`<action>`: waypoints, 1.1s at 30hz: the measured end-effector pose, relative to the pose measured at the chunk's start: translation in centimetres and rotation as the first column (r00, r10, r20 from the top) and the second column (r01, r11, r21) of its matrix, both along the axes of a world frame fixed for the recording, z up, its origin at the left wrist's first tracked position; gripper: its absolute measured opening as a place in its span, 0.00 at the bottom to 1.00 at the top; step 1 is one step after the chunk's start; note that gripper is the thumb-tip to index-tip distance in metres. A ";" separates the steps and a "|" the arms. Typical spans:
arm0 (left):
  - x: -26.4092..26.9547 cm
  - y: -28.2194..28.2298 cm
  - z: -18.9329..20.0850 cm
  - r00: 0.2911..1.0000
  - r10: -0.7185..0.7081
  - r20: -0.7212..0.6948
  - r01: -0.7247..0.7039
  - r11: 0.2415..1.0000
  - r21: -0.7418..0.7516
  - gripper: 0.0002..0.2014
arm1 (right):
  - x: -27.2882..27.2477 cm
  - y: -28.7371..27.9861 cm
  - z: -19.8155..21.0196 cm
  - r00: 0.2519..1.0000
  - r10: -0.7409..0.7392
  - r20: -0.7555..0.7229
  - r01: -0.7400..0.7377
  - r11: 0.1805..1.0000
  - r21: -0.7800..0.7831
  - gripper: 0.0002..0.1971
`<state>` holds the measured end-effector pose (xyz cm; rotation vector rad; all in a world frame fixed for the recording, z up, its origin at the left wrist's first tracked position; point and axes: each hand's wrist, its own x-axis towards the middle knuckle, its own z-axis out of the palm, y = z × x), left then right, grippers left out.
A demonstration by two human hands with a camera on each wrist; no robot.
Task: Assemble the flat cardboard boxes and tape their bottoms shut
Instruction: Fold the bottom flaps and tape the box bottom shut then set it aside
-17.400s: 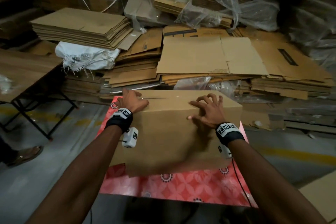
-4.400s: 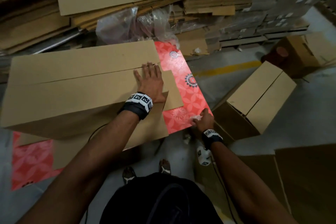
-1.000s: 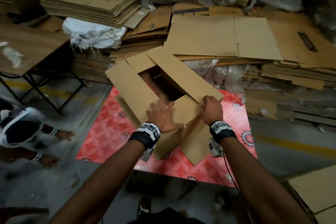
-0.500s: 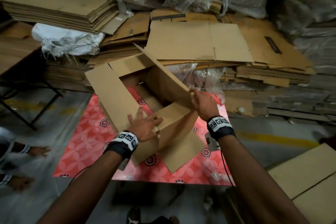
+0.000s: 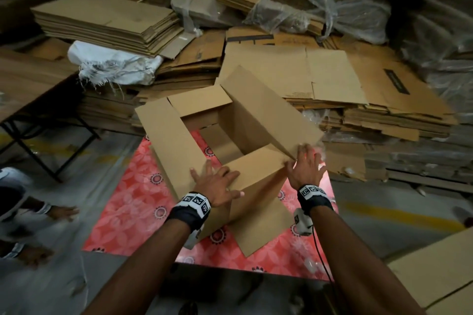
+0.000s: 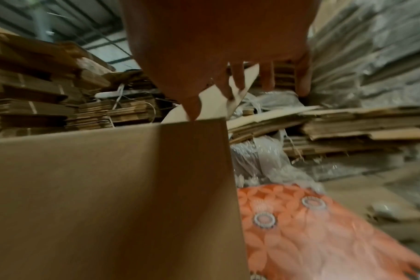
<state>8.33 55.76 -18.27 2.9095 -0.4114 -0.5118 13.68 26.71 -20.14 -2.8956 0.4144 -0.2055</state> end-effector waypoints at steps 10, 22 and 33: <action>0.1 -0.1 -0.3 1.000 -0.001 0.027 0.001 1.000 0.013 0.38 | 0.9 -0.9 -1.0 0.990 -0.041 -0.137 0.083 0.945 0.316 0.27; -0.1 2.2 0.8 0.991 -0.098 0.089 0.095 0.995 0.029 0.36 | -0.3 2.0 -0.9 0.998 0.020 0.065 -0.035 0.969 0.244 0.20; 2.2 6.4 1.3 0.961 -0.177 0.211 0.177 0.984 0.022 0.28 | 0.0 4.7 1.0 0.983 -0.130 0.128 0.023 0.784 0.620 0.16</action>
